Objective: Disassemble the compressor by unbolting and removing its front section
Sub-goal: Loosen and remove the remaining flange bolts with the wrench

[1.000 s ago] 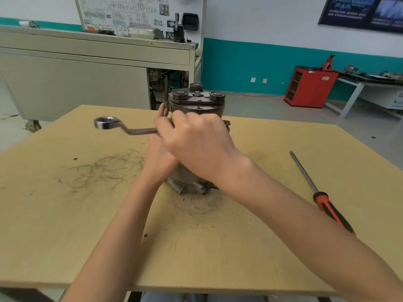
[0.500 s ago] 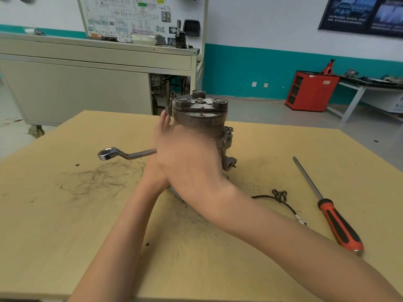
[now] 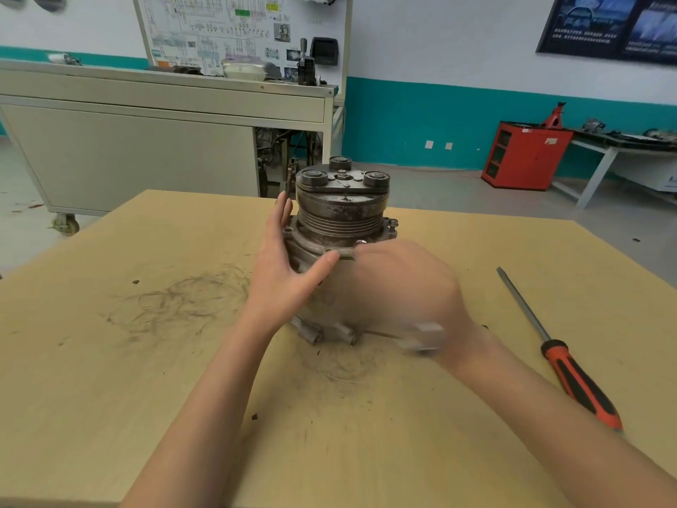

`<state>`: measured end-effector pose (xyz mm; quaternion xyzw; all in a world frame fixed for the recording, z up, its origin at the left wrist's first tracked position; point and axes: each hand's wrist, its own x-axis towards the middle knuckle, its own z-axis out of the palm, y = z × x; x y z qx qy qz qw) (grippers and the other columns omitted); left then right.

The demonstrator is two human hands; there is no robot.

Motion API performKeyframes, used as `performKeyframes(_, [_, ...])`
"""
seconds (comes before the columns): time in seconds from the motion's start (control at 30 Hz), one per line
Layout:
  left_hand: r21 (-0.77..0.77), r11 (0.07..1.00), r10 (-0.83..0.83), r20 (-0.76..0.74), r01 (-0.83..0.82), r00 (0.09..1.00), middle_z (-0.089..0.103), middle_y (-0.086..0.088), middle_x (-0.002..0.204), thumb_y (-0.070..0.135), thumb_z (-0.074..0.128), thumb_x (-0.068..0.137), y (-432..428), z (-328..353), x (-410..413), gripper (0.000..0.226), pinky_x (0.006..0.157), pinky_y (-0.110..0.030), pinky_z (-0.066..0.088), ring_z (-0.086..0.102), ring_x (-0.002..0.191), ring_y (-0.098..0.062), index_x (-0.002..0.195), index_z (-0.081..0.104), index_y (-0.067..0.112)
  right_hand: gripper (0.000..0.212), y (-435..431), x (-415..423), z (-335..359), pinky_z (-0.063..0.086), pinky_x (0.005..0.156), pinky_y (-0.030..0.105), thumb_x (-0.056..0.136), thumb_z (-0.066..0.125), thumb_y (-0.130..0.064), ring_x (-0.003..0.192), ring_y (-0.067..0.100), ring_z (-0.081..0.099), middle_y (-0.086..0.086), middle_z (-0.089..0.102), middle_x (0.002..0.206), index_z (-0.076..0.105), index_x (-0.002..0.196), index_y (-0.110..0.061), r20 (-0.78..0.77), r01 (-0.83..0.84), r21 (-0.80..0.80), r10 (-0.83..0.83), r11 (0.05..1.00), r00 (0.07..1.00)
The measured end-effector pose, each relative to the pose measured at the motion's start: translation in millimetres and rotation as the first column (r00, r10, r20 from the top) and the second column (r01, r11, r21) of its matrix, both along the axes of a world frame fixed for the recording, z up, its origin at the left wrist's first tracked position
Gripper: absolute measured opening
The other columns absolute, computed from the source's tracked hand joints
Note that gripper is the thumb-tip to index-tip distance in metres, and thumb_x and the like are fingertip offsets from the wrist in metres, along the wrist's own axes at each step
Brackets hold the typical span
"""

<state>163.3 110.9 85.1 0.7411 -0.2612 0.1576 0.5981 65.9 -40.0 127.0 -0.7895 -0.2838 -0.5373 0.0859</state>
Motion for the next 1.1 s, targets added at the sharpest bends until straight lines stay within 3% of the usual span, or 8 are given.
performKeyframes(0.1, [0.019,1.0,-0.005,-0.007,0.005,1.0,0.025,0.013,0.156,0.065,0.063,0.068,-1,2,-3,0.101,0.114,-0.034,0.034,0.031,0.139,-0.001,0.15,0.01,0.039,0.017,-27,-2,-1,0.052,0.079,0.026,0.091,0.042,-0.006,0.087,0.016,0.063,0.008,0.065,0.095,0.059,0.089,-0.005,-0.295,-0.265,0.541,0.475,0.798,0.829])
performKeyframes(0.2, [0.017,1.0,-0.006,-0.015,0.006,1.0,0.025,0.011,0.157,0.064,0.063,0.068,-1,5,-5,0.101,0.115,-0.039,0.033,0.031,0.14,-0.003,0.149,0.009,0.039,0.013,-37,14,2,0.053,0.075,0.028,0.092,0.033,-0.005,0.08,0.021,0.067,0.008,0.07,0.092,0.045,0.09,-0.009,-0.191,-0.159,0.939,0.848,0.304,0.494])
performKeyframes(0.37, [0.015,1.0,-0.006,-0.032,0.006,0.999,0.025,0.014,0.156,0.066,0.063,0.067,-1,4,-4,0.102,0.114,-0.034,0.032,0.031,0.139,-0.001,0.15,0.009,0.04,0.023,-54,46,7,0.054,0.066,0.024,0.098,0.024,-0.003,0.072,0.02,0.068,0.015,0.072,0.083,0.042,0.086,-0.011,0.032,0.123,0.99,0.964,-0.066,0.262])
performKeyframes(0.57, [0.024,1.0,0.001,-0.031,0.0,1.0,0.024,0.011,0.158,0.066,0.062,0.066,-1,6,-6,0.103,0.115,-0.041,0.032,0.031,0.141,-0.006,0.15,0.009,0.039,0.018,-68,43,18,0.056,0.07,0.023,0.091,0.041,-0.015,0.081,0.02,0.07,0.016,0.072,0.095,0.054,0.098,-0.004,-0.141,0.04,0.99,0.955,0.135,0.26])
performKeyframes(0.73, [0.031,0.999,0.008,-0.032,-0.007,0.999,0.025,0.011,0.157,0.066,0.062,0.067,-1,7,-7,0.104,0.115,-0.041,0.032,0.032,0.14,-0.005,0.151,0.009,0.036,0.017,-48,16,46,0.058,0.064,0.026,0.095,0.049,-0.018,0.071,0.021,0.071,0.01,0.073,0.079,0.062,0.086,-0.012,-0.366,-0.09,0.807,0.616,0.583,0.698])
performKeyframes(0.87, [0.014,1.0,0.003,-0.034,-0.002,0.999,0.025,0.01,0.157,0.065,0.063,0.067,-1,7,-9,0.104,0.115,-0.042,0.032,0.031,0.14,-0.004,0.152,0.01,0.035,0.021,-19,-1,65,0.056,0.053,0.036,0.092,0.052,-0.019,0.056,0.021,0.066,0.011,0.067,0.068,0.064,0.085,-0.004,-0.249,0.039,0.233,0.02,0.972,0.968])
performKeyframes(0.97, [0.015,1.0,-0.001,-0.026,0.001,1.0,0.026,0.008,0.157,0.065,0.063,0.069,-1,7,-9,0.104,0.115,-0.04,0.033,0.031,0.139,-0.003,0.152,0.012,0.032,0.029,4,-6,69,0.044,0.043,0.029,0.093,0.047,-0.023,0.048,0.027,0.06,0.011,0.064,0.063,0.064,0.085,-0.001,-0.061,0.303,-0.206,-0.321,0.931,0.945])
performKeyframes(1.1, [0.01,1.0,0.016,-0.01,-0.016,1.0,0.038,0.005,0.15,0.061,0.063,0.069,-2,7,-7,0.094,0.111,-0.037,0.037,0.039,0.135,-0.007,0.149,0.019,0.038,0.008,34,-9,65,0.034,0.04,0.022,0.086,0.063,-0.018,0.048,0.018,0.062,0.0,0.063,0.061,0.064,0.081,-0.012,-0.004,0.471,-0.382,-0.511,0.795,0.86])
